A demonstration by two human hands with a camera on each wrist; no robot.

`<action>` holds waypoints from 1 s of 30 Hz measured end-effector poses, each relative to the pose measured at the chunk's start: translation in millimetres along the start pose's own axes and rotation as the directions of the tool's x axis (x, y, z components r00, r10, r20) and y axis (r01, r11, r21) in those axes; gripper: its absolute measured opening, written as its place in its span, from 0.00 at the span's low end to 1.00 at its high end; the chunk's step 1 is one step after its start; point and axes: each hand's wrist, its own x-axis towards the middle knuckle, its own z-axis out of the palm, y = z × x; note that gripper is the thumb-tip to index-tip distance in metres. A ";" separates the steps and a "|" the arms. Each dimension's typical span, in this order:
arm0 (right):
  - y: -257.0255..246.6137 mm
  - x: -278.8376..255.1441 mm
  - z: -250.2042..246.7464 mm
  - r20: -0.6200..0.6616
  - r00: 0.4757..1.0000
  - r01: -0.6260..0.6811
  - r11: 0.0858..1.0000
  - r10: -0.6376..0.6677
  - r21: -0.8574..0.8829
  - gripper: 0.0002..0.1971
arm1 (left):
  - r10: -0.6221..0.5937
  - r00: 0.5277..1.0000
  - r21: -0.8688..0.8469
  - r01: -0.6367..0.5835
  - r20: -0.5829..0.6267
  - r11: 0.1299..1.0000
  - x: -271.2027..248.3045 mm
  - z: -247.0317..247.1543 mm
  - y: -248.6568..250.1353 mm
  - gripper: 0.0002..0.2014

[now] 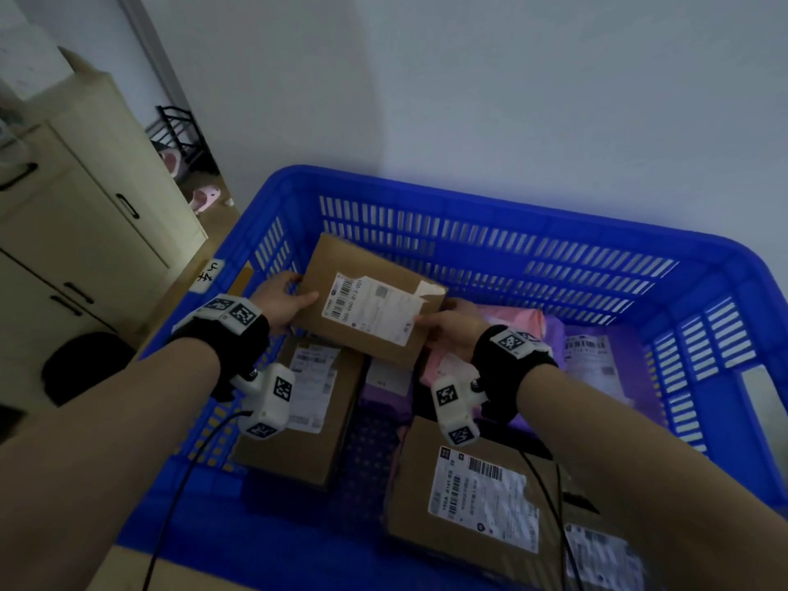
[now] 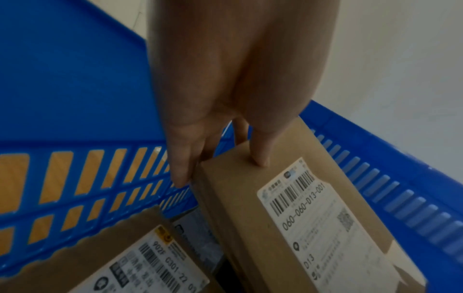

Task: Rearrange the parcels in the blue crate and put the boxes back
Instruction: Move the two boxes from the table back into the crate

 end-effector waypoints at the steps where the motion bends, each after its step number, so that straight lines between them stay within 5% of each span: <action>1: 1.1 2.1 0.2 -0.003 1.000 -0.003 1.000 0.003 0.000 0.26 | -0.006 1.000 0.014 0.006 0.011 1.000 4.0 0.5 -2.2 0.26; 11: -5.1 0.1 1.1 -0.003 1.000 0.019 1.000 -0.019 -0.025 0.22 | -0.011 1.000 0.168 0.007 0.022 0.986 27.1 14.7 0.3 0.23; 19: -6.7 3.6 19.6 0.008 0.999 0.032 0.999 -0.032 -0.021 0.37 | 0.044 0.999 0.260 -0.037 -0.024 0.965 32.9 2.2 3.7 0.24; 24: -5.9 -0.2 26.6 -0.019 0.998 0.055 0.997 -0.056 -0.046 0.35 | 0.147 0.989 0.360 -0.137 0.002 0.923 23.4 6.6 13.5 0.25; 30: -13.9 -18.3 22.9 -0.039 0.984 0.150 0.932 -0.172 -0.331 0.28 | 0.241 0.969 0.470 -0.236 0.050 0.851 9.0 5.7 20.8 0.24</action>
